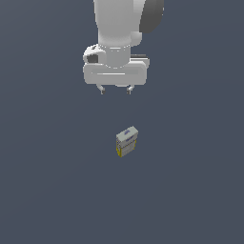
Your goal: Pick up the object and move it to a goal position.
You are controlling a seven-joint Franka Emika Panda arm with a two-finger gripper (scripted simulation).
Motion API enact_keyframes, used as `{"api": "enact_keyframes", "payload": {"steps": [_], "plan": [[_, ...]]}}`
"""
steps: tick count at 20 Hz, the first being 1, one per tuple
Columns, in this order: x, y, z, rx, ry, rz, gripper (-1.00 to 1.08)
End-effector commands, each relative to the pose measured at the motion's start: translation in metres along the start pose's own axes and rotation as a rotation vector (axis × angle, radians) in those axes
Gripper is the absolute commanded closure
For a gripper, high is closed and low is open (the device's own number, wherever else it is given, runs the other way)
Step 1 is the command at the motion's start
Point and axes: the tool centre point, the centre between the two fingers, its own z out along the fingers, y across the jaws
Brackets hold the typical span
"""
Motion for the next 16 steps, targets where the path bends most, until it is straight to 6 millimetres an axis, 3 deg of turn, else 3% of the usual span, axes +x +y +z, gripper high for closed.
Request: {"api": "enact_keyframes", "payload": {"steps": [1,16], "plan": [[0.0000,0.0000,0.0000,0.000,0.000,0.000,-0.92],[-0.0006,-0.0007,0.0022,-0.023,-0.011,-0.062,-0.92]]}}
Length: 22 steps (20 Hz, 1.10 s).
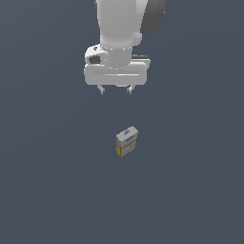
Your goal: Pick up the object and move it to a goal position.
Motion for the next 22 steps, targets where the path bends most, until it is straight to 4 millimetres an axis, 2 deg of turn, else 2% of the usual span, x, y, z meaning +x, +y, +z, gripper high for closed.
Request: {"api": "enact_keyframes", "payload": {"steps": [1,11,22], "plan": [[0.001,0.000,0.001,0.001,0.000,0.007,-0.92],[0.012,-0.004,0.011,0.007,-0.001,0.118,-0.92],[0.035,-0.014,0.037,0.019,-0.005,0.368,-0.92]]}}
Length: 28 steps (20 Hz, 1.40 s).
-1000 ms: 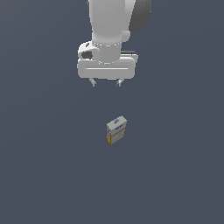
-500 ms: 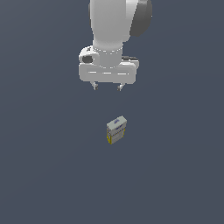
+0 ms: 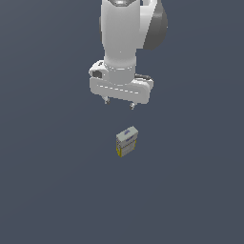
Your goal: Pick up the object and move it to a goal position.
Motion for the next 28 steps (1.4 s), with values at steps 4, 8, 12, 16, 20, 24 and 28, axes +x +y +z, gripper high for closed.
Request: {"api": "enact_keyframes", "payload": {"steps": [4,8,12,16,20,24,28], "plan": [[0.010,-0.009,0.015,0.006,-0.003,0.138,-0.92],[0.017,-0.015,0.026,0.009,-0.005,0.238,-0.92],[0.023,-0.022,0.038,0.012,-0.008,0.338,-0.92],[0.029,-0.028,0.050,0.014,-0.011,0.438,-0.92],[0.035,-0.034,0.061,0.015,-0.013,0.529,-0.92],[0.039,-0.038,0.070,0.016,-0.015,0.601,-0.92],[0.041,-0.042,0.077,0.017,-0.017,0.652,-0.92]]}}
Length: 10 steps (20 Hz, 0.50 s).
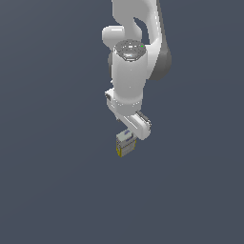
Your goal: Pick up the object and move it to a goal position.
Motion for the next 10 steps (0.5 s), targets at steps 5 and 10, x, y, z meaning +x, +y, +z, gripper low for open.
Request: {"api": "enact_keyframes", "payload": {"steps": [5,10], "plan": [[0.0006,-0.0044,0.0069,0.001,-0.001,0.055,-0.92],[0.0004,-0.0045,0.0077,0.000,-0.001,0.057,-0.92]]}}
